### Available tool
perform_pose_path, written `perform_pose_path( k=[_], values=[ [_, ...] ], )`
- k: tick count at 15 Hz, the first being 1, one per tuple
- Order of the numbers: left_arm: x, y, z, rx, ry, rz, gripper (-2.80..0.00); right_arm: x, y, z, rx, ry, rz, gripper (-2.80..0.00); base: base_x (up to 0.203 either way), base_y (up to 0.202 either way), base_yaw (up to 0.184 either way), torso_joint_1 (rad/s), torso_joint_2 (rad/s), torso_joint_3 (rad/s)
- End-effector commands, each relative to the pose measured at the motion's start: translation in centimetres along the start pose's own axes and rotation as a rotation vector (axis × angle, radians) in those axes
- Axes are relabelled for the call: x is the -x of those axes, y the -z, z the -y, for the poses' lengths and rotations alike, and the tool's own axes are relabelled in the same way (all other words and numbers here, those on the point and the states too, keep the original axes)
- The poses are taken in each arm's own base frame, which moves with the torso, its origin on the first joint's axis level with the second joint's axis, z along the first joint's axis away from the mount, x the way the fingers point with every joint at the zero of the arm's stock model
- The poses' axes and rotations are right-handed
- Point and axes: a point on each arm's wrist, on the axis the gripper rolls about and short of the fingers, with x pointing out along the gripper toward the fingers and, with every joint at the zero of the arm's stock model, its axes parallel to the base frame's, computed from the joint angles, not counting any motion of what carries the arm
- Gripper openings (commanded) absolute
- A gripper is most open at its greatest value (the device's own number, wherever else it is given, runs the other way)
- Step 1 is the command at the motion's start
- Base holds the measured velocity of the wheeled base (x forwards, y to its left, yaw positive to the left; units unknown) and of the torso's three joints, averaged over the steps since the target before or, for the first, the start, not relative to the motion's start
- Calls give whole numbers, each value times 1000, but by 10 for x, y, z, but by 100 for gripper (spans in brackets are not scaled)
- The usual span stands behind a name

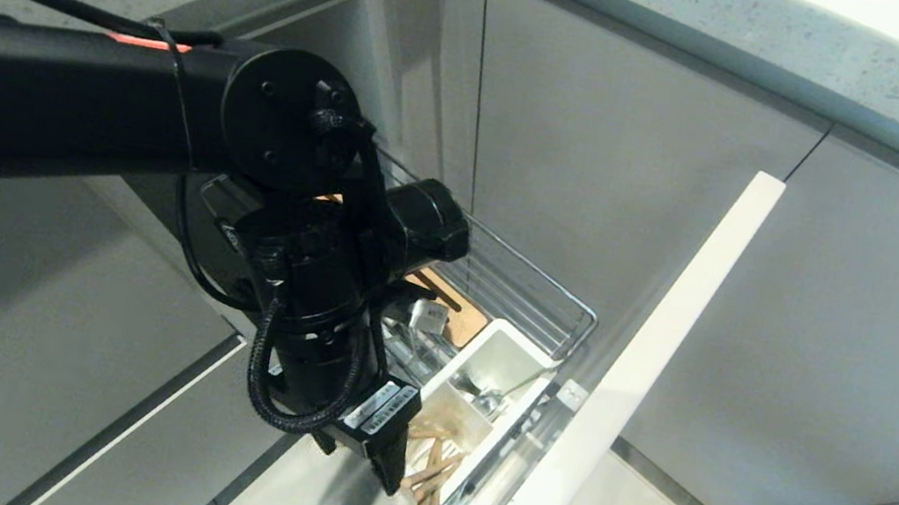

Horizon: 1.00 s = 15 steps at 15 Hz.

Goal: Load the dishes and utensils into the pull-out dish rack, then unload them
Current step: Take the chopsticks out of the cupboard

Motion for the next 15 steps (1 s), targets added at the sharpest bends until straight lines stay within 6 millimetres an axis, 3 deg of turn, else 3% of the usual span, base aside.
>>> perform_pose_path(
  k=[1,11,15],
  values=[
    [-2,-1,1,10,-2,-9,-280,0,0,0,0,0,-1,-280,0,0,0,0,0,0],
    [1,2,16,-13,92,-27,-280,0,0,0,0,-1,-1,-280,0,0,0,0,0,0],
    [20,16,18,4,98,15,-280,0,0,0,0,0,-1,-280,0,0,0,0,0,0]
  ],
)
